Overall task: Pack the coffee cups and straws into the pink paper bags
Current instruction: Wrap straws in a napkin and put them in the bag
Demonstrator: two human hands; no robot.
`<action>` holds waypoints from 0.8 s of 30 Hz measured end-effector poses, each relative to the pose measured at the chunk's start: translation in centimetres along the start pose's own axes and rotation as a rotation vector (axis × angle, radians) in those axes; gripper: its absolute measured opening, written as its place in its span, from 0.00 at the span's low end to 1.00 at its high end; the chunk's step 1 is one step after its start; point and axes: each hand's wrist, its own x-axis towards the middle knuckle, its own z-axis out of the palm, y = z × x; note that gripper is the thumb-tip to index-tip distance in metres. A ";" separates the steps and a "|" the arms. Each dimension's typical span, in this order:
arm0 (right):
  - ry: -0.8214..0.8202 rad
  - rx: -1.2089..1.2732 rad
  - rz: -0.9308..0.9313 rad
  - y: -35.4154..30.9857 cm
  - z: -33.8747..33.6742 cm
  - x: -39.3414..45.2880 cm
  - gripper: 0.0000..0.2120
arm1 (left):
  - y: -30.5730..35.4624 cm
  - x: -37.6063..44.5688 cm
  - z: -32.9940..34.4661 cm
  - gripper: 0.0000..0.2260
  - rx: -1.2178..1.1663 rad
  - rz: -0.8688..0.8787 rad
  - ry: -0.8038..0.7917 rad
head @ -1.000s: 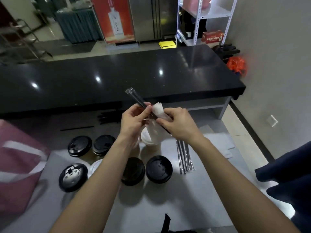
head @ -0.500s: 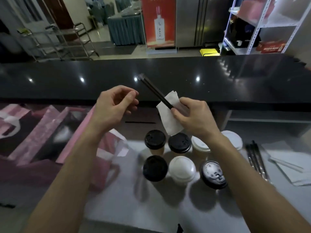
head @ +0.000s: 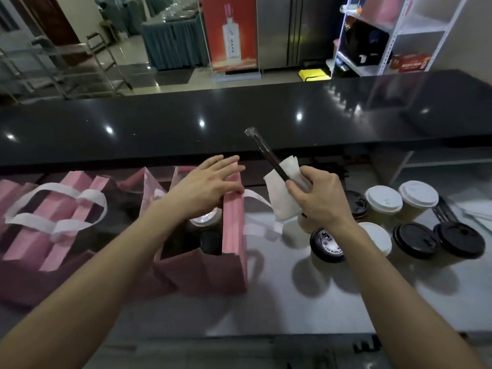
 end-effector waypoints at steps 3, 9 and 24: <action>0.040 -0.021 0.012 0.0 -0.9 -0.6 0.20 | -0.8 1.2 0.2 0.07 -0.035 0.021 0.073; 0.143 -0.003 -0.018 -0.2 -3.3 -0.4 0.19 | -1.0 3.5 -1.1 0.05 -0.065 -0.165 0.008; 0.260 0.208 -0.186 -1.1 -6.7 1.7 0.14 | -2.0 7.9 -2.1 0.11 -0.095 -0.613 0.028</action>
